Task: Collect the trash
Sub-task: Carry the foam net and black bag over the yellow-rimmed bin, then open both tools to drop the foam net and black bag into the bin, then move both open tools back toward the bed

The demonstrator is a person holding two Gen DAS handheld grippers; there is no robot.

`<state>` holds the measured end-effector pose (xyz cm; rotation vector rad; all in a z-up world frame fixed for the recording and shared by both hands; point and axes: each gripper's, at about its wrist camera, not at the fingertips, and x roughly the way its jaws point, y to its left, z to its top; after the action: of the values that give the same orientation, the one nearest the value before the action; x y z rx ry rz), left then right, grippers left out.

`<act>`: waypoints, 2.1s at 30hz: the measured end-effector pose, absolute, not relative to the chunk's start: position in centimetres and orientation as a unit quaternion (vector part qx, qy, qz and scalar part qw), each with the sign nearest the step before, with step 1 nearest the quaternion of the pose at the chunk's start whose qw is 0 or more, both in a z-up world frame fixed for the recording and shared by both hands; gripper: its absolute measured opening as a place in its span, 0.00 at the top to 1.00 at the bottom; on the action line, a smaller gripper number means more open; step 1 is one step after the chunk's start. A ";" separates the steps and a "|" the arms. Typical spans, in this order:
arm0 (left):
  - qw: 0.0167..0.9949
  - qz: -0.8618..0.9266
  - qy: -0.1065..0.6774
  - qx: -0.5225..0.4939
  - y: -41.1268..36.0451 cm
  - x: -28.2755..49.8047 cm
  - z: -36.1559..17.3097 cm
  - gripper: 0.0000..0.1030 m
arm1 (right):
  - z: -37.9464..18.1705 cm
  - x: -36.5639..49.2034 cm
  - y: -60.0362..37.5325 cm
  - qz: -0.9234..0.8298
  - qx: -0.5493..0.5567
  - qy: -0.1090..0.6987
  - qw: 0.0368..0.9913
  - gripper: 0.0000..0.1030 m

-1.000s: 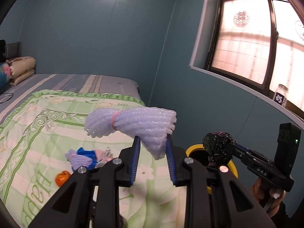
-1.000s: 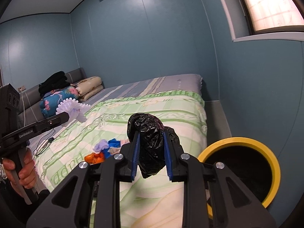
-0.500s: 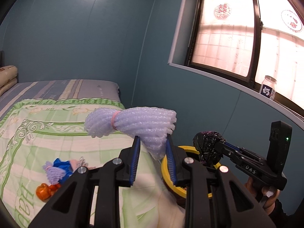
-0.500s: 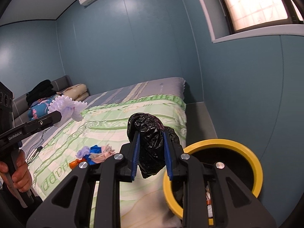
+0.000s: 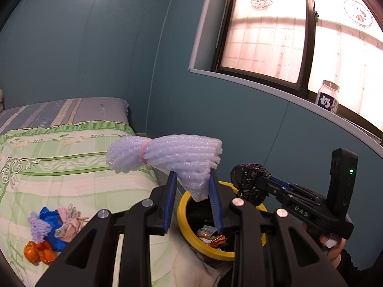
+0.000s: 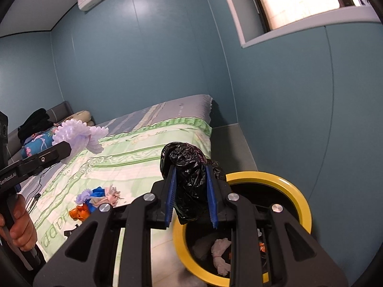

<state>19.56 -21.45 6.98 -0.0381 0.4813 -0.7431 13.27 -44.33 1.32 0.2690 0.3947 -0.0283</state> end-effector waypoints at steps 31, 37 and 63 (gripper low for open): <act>0.833 -0.427 0.352 0.008 -33.6 25.7 -2.8 0.75 | -3.9 15.4 -51.9 -0.102 0.200 0.254 0.941 0.78; 0.830 -0.426 0.359 0.014 -34.4 26.1 -3.5 0.73 | -3.9 15.7 -52.3 -0.108 0.196 0.258 0.940 0.77; 0.870 -0.354 0.341 -0.045 -26.0 27.0 -2.3 0.25 | -2.6 14.4 -51.6 -0.108 0.213 0.251 0.938 0.45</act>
<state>26.95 -25.97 -2.27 -0.0948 0.7126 -0.7410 14.43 -51.62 -2.60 0.4356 0.5131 -0.2213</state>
